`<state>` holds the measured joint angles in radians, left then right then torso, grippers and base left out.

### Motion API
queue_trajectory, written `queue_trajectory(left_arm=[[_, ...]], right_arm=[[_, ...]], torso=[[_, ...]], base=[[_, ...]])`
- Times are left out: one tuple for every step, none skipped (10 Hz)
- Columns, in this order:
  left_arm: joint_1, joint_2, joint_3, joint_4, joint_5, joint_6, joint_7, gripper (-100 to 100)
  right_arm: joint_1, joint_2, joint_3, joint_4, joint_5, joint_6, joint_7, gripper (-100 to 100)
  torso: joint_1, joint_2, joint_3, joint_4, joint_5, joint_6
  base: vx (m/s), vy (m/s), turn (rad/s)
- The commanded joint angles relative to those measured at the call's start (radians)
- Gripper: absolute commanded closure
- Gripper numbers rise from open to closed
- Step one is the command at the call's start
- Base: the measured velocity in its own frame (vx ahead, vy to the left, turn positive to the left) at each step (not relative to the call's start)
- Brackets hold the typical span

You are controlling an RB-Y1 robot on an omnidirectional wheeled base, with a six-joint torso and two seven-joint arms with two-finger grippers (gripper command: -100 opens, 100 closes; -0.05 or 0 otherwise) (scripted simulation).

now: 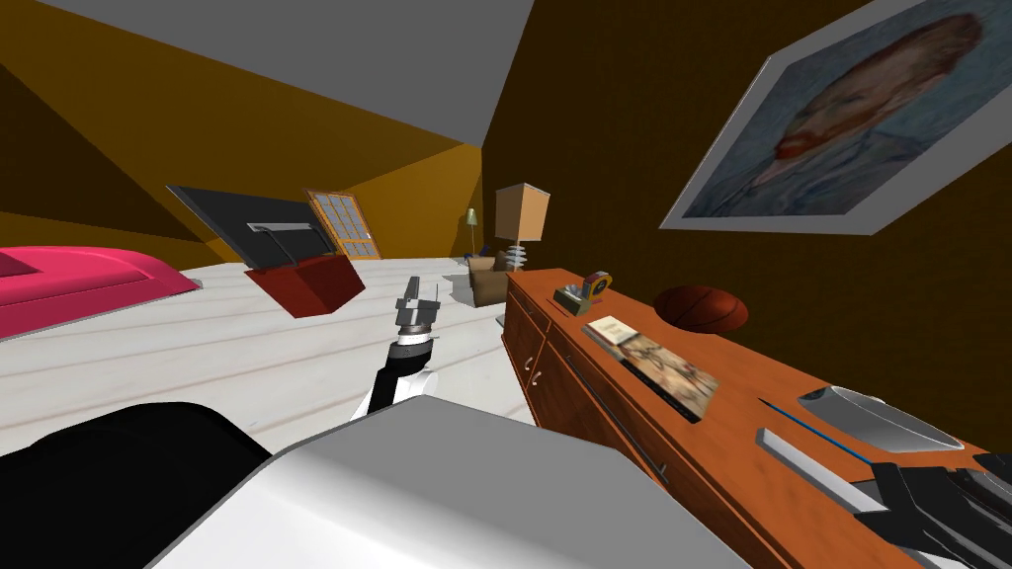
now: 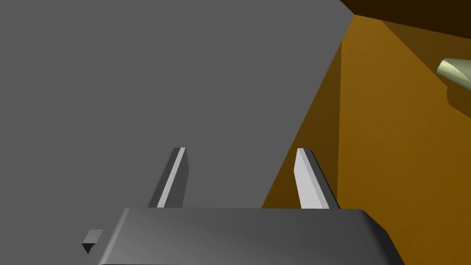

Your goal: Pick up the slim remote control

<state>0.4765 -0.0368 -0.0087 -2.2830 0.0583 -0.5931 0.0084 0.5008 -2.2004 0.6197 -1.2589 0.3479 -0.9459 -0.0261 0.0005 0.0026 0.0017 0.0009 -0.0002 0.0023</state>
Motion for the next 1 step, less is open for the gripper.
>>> queue_trajectory(left_arm=[[0.0, 0.0, 0.0, 0.0, 0.0, 0.0, 0.0, 0]], right_arm=[[0.0, 0.0, 0.0, 0.0, 0.0, 0.0, 0.0, 0]], torso=[[0.0, 0.0, 0.0, 0.0, 0.0, 0.0]], base=[[0.0, 0.0, 0.0]])
